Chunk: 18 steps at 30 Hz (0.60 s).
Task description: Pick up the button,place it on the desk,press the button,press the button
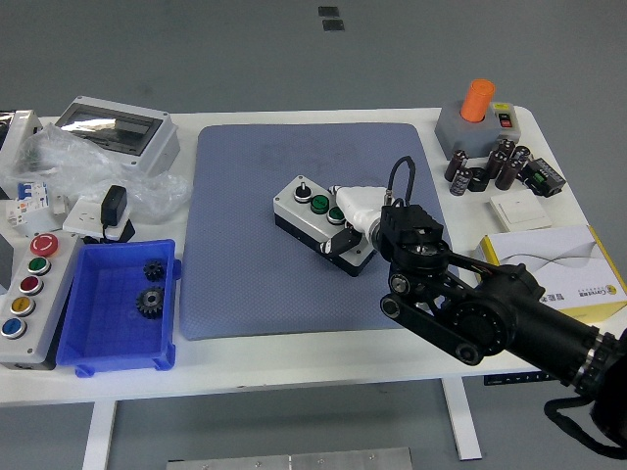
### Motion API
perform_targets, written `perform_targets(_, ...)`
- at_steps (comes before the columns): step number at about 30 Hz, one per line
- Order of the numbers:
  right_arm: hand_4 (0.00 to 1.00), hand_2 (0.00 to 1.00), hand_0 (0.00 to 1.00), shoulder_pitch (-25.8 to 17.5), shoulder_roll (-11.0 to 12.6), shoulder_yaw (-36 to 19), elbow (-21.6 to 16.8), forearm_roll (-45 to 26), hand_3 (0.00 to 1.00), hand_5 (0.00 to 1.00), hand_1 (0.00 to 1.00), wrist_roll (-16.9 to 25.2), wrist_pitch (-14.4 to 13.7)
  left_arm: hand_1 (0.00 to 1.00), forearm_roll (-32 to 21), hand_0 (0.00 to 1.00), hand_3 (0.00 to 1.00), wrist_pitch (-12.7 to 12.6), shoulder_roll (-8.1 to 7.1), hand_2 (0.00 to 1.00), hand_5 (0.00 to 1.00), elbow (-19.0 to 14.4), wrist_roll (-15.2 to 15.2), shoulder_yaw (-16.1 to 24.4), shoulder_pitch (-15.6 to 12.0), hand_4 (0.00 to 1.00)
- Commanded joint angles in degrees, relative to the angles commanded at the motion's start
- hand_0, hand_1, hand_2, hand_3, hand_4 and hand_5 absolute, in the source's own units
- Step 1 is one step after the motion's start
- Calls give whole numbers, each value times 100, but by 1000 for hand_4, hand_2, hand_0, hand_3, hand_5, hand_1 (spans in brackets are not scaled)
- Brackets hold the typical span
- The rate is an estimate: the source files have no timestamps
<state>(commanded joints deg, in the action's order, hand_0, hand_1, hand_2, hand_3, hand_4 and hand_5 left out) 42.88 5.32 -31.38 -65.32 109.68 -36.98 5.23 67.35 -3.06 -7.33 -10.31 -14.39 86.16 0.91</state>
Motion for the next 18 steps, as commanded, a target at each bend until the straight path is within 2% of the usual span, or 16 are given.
perform_targets(4, 589, 535, 187, -5, 22, 31, -60, -28, 694, 148, 464, 0, -42, 537, -9, 590, 579, -4, -4, 521, 111, 0, 12, 9, 0, 493)
perform_targets(5, 401, 442, 175, -5, 32, 37, -78, -34, 577, 2, 418, 0, -47, 541, -11, 590, 583, -5, -6, 525, 129, 0, 15, 9, 0, 509)
perform_targets(10, 401, 442, 175, 37, 144, 106, -209, -23, 577, 2, 418, 0, -99, 541, -36, 590, 583, -14, -9, 525, 129, 0, 24, 0, -5, 509)
perform_targets(11, 321, 357, 170, 63, 185, 139, -245, -42, 504, 2, 383, 0, -108, 546, -38, 590, 589, -15, -8, 529, 137, 0, 23, -1, -6, 521)
perform_targets(16, 321, 357, 170, 349, 539, 519, -489, -165, 504, 2, 383, 0, -210, 546, -56, 590, 589, -33, -13, 529, 137, 0, 21, -14, -13, 521)
perform_targets(17, 252, 379, 171, 411, 601, 609, -526, -173, 536, 2, 365, 0, -250, 548, -57, 589, 591, -37, -15, 530, 150, 0, 20, -17, -13, 533)
perform_targets(18, 252, 379, 171, 484, 668, 718, -560, -169, 536, 2, 365, 0, -305, 548, -59, 589, 591, -43, -17, 530, 150, 0, 21, -20, -13, 533)
